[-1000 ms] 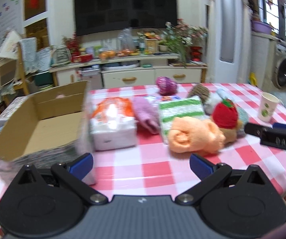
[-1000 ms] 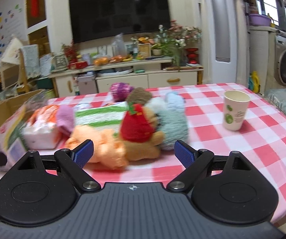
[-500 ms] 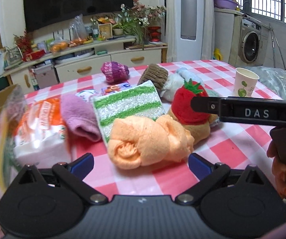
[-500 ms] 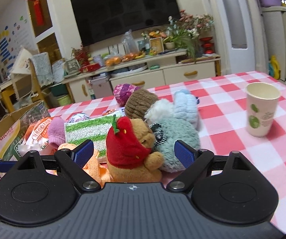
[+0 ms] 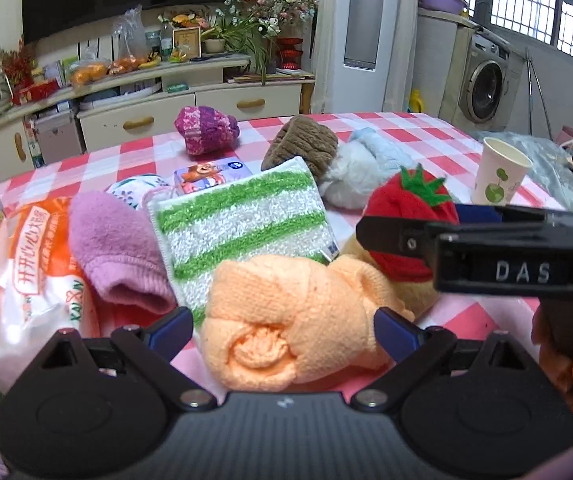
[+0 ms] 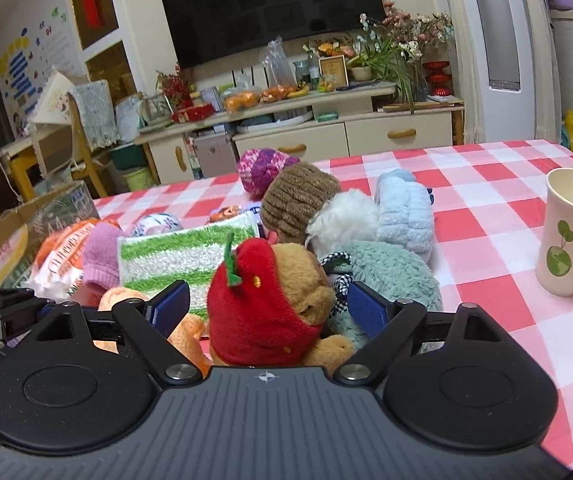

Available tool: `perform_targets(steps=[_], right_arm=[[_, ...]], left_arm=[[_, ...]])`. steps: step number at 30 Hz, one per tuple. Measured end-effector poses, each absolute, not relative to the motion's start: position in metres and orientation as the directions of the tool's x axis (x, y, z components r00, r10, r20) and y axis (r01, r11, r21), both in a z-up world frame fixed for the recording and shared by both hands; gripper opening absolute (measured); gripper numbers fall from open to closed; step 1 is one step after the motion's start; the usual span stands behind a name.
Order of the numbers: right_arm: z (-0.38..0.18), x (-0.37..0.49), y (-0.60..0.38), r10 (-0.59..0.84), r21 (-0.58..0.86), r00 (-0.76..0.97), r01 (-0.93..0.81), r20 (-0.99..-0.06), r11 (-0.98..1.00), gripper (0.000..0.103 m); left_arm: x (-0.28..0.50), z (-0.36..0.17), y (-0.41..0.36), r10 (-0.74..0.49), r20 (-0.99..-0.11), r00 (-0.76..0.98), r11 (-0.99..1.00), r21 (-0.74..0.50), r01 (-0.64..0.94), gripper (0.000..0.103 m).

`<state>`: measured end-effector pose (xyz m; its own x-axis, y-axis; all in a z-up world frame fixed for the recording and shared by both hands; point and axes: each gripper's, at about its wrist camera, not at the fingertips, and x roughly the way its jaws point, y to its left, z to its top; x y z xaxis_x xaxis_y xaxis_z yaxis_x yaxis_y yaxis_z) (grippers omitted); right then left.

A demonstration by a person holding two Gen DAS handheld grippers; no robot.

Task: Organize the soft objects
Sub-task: 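Close left gripper on orange towel while right gripper closes on teddy bear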

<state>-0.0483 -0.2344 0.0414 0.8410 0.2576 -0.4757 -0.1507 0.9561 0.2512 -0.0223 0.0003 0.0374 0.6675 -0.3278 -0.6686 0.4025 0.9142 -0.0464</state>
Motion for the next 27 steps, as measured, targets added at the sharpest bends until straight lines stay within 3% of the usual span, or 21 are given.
perform_targets(steps=[3, 4, 7, 8, 13, 27], right_arm=[[0.041, -0.047, -0.233, 0.264, 0.245, 0.836, -0.161, -0.482, 0.956, 0.102], [0.041, -0.047, -0.232, 0.263, 0.235, 0.834, -0.166, -0.485, 0.958, 0.101], [0.041, -0.048, -0.225, 0.242, 0.184, 0.833, -0.171, -0.497, 0.968, 0.082], [0.042, -0.047, -0.225, 0.237, 0.174, 0.832, -0.171, -0.502, 0.970, 0.081], [0.045, -0.045, -0.225, 0.228, 0.182, 0.833, -0.155, -0.505, 0.971, 0.078], [0.061, -0.048, -0.226, 0.226, 0.300, 0.859, -0.089, -0.460, 0.950, 0.077]], left_arm=[[-0.016, 0.035, 0.000, -0.338, -0.680, 0.651, 0.910, -0.060, 0.410, 0.096], [-0.014, 0.033, 0.000, -0.341, -0.689, 0.640, 0.909, -0.067, 0.412, 0.091], [-0.011, 0.031, 0.000, -0.358, -0.705, 0.612, 0.903, -0.095, 0.418, 0.082], [-0.011, 0.032, -0.001, -0.358, -0.706, 0.611, 0.903, -0.097, 0.418, 0.080], [-0.011, 0.036, 0.006, -0.366, -0.705, 0.607, 0.907, -0.123, 0.404, 0.074], [-0.023, 0.081, 0.054, -0.367, -0.604, 0.708, 0.928, -0.187, 0.322, 0.073]])
